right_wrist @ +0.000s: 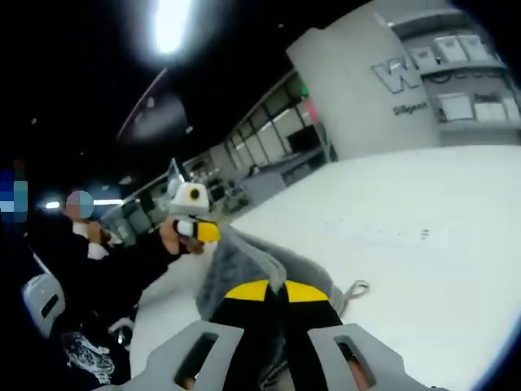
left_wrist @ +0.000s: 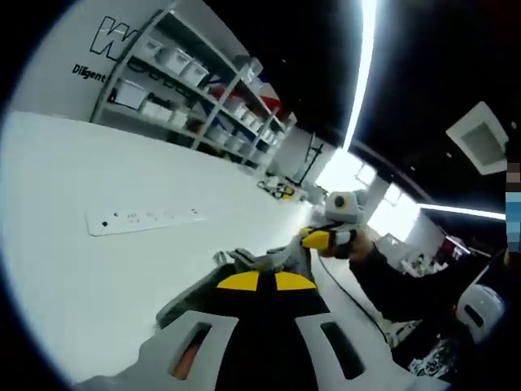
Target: Open the folded towel by lifting each exposed corner and separating the folded layers until the towel lies flat within the target outline without major curled edges
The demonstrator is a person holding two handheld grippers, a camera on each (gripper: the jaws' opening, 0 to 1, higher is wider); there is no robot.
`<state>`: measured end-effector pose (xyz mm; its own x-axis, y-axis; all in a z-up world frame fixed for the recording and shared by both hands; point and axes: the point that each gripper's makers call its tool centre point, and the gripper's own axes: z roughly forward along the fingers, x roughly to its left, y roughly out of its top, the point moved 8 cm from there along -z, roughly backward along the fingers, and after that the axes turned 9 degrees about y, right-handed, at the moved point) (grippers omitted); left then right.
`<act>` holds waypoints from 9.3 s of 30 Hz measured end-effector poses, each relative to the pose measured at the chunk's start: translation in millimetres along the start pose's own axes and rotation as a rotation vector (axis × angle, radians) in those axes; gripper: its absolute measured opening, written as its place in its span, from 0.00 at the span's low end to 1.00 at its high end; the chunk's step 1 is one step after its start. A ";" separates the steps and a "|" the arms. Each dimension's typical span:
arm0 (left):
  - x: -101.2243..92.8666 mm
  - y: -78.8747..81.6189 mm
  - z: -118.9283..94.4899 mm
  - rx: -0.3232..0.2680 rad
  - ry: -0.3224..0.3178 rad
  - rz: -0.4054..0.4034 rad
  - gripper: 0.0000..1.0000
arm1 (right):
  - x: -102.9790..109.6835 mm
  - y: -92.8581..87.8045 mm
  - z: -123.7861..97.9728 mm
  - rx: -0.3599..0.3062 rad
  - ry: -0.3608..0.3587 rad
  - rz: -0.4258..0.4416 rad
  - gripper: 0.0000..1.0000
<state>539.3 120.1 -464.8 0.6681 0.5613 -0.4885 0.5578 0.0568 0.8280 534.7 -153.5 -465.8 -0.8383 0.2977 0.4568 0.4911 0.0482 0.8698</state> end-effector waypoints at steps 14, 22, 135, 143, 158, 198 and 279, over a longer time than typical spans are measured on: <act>-23.0 -9.0 -12.3 -0.006 -0.005 0.039 0.01 | 25.0 -4.4 -5.6 -0.002 0.014 -0.041 0.00; -41.1 -15.6 -21.1 -0.017 -0.034 0.096 0.01 | 43.7 -14.5 -11.6 -0.009 0.027 -0.053 0.00; -138.5 -199.7 -95.4 0.026 -0.002 0.860 0.01 | 154.2 -198.4 -41.7 0.181 0.139 -0.488 0.01; -142.1 -208.7 -95.2 0.002 -0.036 0.950 0.01 | 155.0 -202.9 -44.6 0.194 0.141 -0.506 0.01; -135.6 -220.9 -94.5 0.043 -0.045 0.971 0.01 | 160.0 -213.4 -47.4 0.207 0.134 -0.593 0.01; -150.8 -213.3 -111.7 -0.064 -0.180 0.615 0.31 | 175.3 -205.4 -65.3 0.070 0.309 -0.408 0.14; -207.5 -143.8 -137.6 -0.154 0.535 0.585 1.00 | 153.2 -69.6 -162.4 0.002 -0.502 -0.488 0.99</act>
<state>252.7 109.1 -444.6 0.4830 0.8521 0.2016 0.0904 -0.2776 0.9564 333.6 -266.0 -426.0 -0.7524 0.6462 -0.1275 0.0873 0.2897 0.9531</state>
